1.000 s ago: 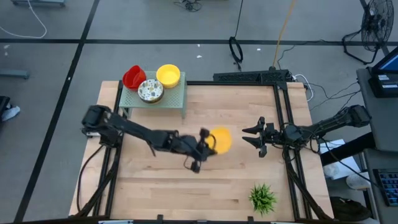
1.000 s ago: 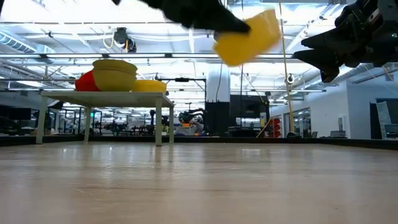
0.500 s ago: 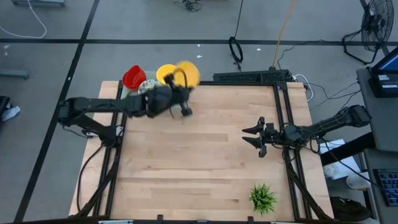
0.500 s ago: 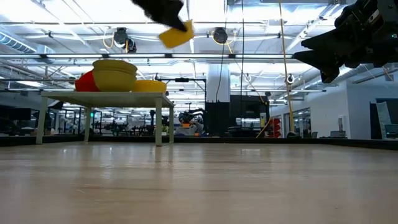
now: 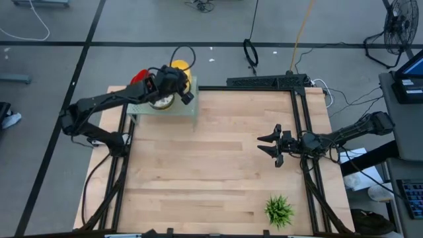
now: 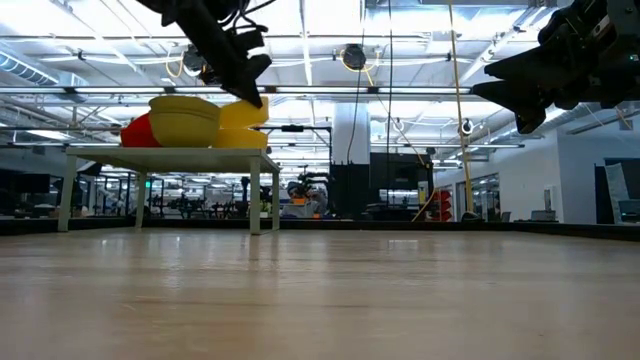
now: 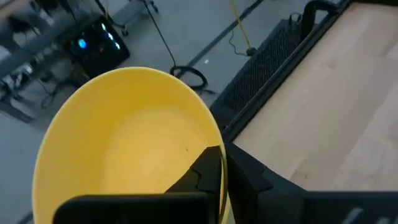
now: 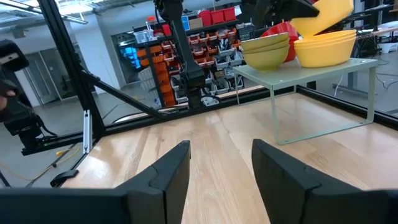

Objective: Pick & Place Mini bowls
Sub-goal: Stack the yellow bowl on top of the yellow bowls on the shelf

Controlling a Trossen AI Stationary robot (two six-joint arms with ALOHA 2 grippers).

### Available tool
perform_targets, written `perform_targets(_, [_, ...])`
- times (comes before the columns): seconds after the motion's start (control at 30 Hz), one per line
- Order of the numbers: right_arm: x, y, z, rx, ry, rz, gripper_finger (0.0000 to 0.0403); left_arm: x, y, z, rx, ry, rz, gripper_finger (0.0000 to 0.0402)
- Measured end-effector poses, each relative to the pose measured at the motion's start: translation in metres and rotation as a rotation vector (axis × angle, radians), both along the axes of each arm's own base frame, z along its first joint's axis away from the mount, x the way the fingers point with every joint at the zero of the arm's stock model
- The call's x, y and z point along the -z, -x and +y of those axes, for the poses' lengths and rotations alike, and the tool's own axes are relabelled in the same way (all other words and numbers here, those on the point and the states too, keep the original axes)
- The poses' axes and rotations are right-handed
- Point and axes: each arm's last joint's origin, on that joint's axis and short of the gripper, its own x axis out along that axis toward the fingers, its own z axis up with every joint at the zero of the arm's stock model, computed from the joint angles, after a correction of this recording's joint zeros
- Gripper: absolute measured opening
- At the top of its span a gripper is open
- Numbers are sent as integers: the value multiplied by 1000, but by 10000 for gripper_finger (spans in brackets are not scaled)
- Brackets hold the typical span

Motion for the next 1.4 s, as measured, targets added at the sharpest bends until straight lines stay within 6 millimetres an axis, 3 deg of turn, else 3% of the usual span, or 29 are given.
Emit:
perform_targets(0.17, [0, 0, 0, 0, 0, 0, 160, 5, 5, 1, 11, 59, 39, 6])
perform_targets(0.4, [0, 0, 0, 0, 0, 0, 161, 7, 6, 1, 18, 68, 59, 24])
perform_targets(0.6, [0, 0, 0, 0, 0, 0, 160, 8, 7, 1, 40, 50, 104, 6])
perform_targets(0.87, [0, 0, 0, 0, 0, 0, 160, 9, 14, 10, 1, 56, 112, 29])
perform_targets(1.13, [0, 0, 0, 0, 0, 0, 161, 9, 18, 17, -24, 61, 114, 6])
perform_targets(1.4, [0, 0, 0, 0, 0, 0, 161, 9, 18, 16, -22, 62, 113, 44])
